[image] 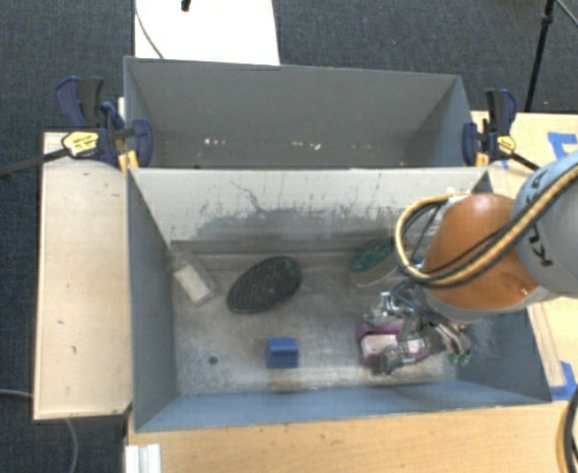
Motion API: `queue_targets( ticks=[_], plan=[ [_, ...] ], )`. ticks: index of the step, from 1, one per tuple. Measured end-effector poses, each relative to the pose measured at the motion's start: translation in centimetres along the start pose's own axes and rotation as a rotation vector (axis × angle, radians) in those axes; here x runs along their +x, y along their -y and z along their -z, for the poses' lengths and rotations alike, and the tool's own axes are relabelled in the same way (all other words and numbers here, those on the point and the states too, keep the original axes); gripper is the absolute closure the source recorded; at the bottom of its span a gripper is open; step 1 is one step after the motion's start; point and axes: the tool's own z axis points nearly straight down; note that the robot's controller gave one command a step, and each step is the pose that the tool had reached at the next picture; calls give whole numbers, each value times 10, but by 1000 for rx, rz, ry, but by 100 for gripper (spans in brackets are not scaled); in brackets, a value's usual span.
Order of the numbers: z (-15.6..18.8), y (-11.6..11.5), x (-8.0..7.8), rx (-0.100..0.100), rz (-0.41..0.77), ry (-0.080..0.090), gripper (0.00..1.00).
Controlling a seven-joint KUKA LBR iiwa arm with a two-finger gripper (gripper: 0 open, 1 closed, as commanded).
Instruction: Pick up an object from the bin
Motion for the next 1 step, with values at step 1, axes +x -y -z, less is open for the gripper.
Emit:
queue_targets(
  ticks=[1],
  plan=[
    [47, 0, -2, -2, 3, -6, 100]
  ],
)
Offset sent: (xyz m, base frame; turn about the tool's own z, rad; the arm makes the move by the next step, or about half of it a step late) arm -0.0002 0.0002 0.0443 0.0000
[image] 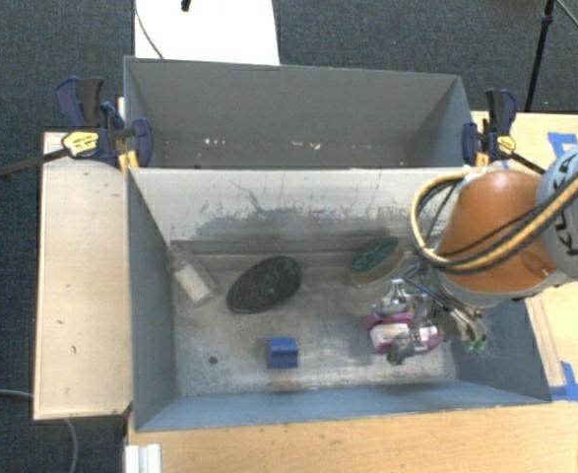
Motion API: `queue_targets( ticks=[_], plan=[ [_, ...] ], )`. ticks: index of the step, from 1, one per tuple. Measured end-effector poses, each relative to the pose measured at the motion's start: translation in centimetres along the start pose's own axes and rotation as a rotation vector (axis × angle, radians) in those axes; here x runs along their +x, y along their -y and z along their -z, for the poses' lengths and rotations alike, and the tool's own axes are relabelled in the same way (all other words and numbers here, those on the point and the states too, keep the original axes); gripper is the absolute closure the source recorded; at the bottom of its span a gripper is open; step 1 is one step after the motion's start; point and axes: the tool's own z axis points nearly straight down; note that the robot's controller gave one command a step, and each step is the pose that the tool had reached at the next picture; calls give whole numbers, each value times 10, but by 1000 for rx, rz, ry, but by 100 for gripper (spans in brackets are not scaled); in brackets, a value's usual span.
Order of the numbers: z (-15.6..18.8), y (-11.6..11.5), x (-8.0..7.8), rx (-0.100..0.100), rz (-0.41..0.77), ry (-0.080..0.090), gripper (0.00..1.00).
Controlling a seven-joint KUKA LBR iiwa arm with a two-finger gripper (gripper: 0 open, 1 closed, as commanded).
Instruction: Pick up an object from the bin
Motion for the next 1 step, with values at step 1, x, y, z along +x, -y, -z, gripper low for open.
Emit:
queue_targets(
  ticks=[1],
  plan=[
    [82, 0, -2, 1, 0, 3, 100]
  ],
)
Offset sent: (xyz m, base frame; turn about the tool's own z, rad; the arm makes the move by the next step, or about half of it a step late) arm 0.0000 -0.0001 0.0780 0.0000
